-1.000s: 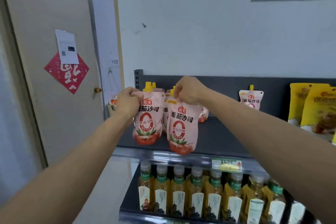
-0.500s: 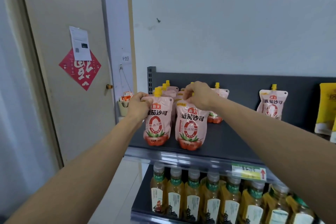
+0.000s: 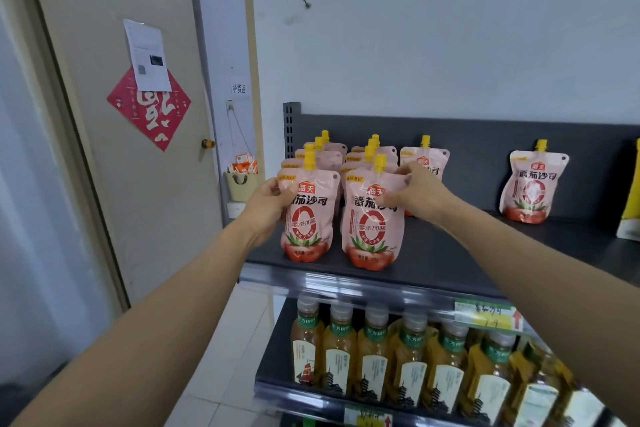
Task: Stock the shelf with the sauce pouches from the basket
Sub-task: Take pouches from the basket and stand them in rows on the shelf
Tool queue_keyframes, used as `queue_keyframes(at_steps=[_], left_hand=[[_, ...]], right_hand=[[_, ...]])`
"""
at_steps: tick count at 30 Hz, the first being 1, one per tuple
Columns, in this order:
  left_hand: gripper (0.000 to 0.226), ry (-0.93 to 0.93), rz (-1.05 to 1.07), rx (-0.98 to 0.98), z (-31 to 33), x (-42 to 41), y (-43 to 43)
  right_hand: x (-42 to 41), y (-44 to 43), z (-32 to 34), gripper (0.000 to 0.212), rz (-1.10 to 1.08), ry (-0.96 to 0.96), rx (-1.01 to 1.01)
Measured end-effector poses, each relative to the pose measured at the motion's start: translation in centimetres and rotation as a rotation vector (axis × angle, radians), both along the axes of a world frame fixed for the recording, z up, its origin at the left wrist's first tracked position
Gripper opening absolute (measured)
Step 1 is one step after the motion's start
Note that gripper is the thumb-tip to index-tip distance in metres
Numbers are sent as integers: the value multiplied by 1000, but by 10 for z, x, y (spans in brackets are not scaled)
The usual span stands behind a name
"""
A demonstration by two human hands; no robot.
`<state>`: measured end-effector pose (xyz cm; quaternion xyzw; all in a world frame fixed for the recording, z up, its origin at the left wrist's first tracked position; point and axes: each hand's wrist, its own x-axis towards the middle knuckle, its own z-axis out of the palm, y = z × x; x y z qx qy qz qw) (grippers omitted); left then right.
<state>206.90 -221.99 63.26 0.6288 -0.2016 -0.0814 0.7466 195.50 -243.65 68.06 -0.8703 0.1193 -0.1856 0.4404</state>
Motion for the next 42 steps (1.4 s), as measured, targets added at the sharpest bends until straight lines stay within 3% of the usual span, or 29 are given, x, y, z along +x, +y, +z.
queue_keyframes(at_steps=[6,8,31,36,42], left_hand=[[42,86,-133,74,-25,4,11],[42,80,-132,89,-26,5,9],[31,42,-59,134,-21,5,12],[42,19,55,192,-20,-4,16],[40,-104,374,210,-12,-31,24]], right_hand=[[-4,-9,-35,30,130,51,476],[-3,-9,-40,23,143,33,535],[3,4,-49,23,140,-59,503],[-5,6,-56,32,125,-77,454],[-39,-5,-59,46,-91,-151,147]])
